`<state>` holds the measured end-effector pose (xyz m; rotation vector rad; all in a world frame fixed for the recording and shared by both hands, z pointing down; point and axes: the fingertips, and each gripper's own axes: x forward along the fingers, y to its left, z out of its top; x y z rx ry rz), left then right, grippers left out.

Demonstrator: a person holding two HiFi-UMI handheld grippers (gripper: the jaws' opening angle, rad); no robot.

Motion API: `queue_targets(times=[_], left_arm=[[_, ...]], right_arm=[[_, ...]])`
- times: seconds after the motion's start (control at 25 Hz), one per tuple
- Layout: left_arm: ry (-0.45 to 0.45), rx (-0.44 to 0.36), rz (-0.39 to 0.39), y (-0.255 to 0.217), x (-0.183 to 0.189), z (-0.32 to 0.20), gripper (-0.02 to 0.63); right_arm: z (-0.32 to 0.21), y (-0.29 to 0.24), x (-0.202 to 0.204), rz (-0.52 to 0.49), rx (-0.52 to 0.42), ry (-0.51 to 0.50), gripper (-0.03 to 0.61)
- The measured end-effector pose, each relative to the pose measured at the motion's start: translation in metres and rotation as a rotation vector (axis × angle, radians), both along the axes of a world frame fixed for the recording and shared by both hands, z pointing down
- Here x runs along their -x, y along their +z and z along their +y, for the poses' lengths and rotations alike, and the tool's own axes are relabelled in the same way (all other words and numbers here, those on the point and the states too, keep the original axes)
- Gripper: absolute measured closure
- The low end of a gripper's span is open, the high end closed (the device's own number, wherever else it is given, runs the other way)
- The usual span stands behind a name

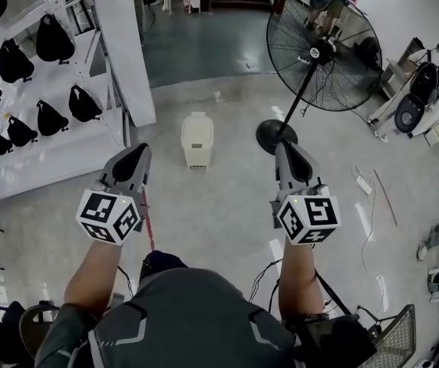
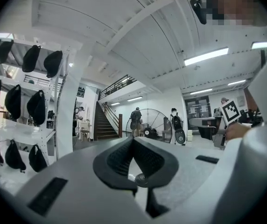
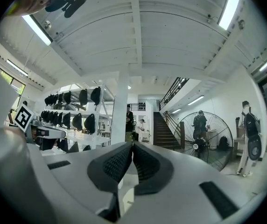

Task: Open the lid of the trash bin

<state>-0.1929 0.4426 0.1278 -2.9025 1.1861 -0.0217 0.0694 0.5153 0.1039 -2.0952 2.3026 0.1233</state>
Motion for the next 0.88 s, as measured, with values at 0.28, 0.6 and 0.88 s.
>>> queue_targets(times=[0.28, 0.6, 0.88], left_arm=[[-0.006, -0.025, -0.023, 0.004, -0.026, -0.06, 0.606], [0.028, -0.021, -0.001, 0.002, -0.029, -0.167, 0.604], [0.093, -0.017, 0.0, 0.008, -0.04, -0.248, 0.604]], right_arm=[[-0.057, 0.005, -0.022, -0.012, -0.006, 0.005, 0.549], [-0.147, 0.008, -0.028, 0.026, 0.037, 0.033, 0.549], [-0.226, 0.012, -0.023, 0.046, 0.044, 0.047, 0.549]])
